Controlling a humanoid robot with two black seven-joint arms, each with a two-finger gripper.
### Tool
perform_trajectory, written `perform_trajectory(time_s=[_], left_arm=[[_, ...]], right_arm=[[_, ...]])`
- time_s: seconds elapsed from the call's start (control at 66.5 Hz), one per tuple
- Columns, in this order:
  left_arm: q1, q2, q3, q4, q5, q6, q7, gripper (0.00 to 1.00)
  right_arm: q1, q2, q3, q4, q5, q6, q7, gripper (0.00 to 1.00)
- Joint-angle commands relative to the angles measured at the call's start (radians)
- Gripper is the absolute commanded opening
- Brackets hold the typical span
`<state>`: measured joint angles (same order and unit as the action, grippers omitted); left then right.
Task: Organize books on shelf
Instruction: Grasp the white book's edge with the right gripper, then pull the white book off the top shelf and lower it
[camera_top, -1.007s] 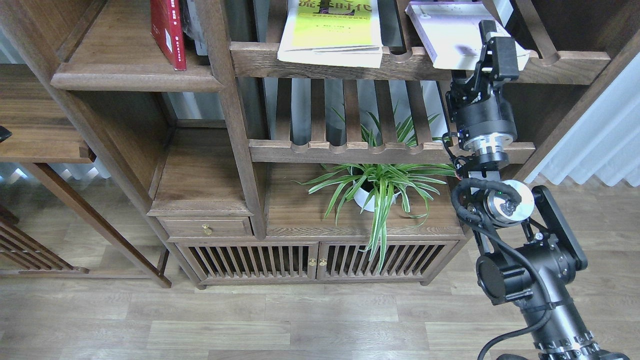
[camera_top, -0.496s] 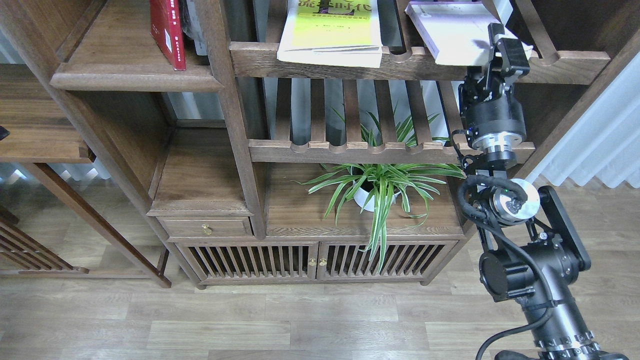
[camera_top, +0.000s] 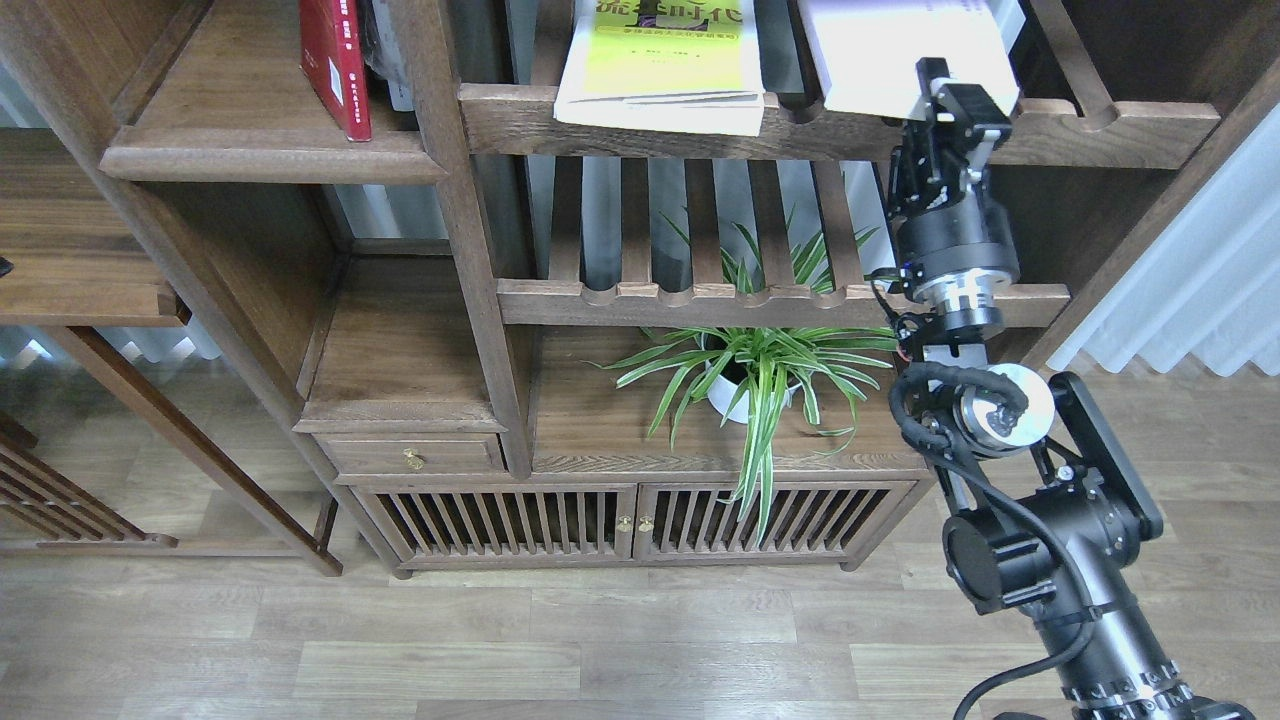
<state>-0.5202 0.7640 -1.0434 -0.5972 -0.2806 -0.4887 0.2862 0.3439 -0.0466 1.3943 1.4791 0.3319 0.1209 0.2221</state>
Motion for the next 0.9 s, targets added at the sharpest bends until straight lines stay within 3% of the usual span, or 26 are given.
perform_trajectory(time_s=[0.0, 0.256, 0.616, 0.887], left_arm=[[0.002, -0.002, 0.002, 0.005, 0.000, 0.000, -0.001, 1.00], [0.002, -0.003, 0.002, 0.010, 0.000, 0.000, -0.002, 1.00], [0.000, -0.014, 0.005, 0.028, -0.002, 0.000, -0.002, 1.00], [0.002, -0.063, 0.011, 0.024, -0.003, 0.000, -0.001, 1.00]], right_arm=[[-0.028, -0.001, 0.049, 0.040, 0.001, 0.020, 0.016, 0.05], [-0.131, -0.004, 0.195, 0.136, 0.012, 0.042, 0.025, 0.05], [-0.505, -0.134, 0.247, 0.158, 0.107, 0.364, 0.025, 0.05], [-0.721, -0.125, 0.207, 0.158, 0.116, 0.368, 0.022, 0.05]])
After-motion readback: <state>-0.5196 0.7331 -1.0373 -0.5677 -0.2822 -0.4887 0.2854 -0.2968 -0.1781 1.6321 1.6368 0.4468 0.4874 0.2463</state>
